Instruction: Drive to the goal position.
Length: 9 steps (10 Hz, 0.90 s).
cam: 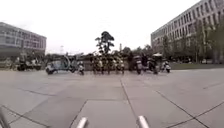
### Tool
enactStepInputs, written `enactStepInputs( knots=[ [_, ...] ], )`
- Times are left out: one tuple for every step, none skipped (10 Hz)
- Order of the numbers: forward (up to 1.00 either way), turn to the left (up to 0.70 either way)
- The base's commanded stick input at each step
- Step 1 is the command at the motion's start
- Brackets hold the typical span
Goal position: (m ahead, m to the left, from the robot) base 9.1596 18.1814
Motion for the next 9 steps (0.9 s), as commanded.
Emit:
enactStepInputs(
  knots=[
    [0.00, 0.70],
    [0.00, 0.70],
    [0.00, 0.70],
    [0.00, 0.70],
    [0.00, 0.70],
    [0.00, 0.70],
    [0.00, 0.70],
    [0.00, 0.18],
    [0.00, 0.00]
  ],
)
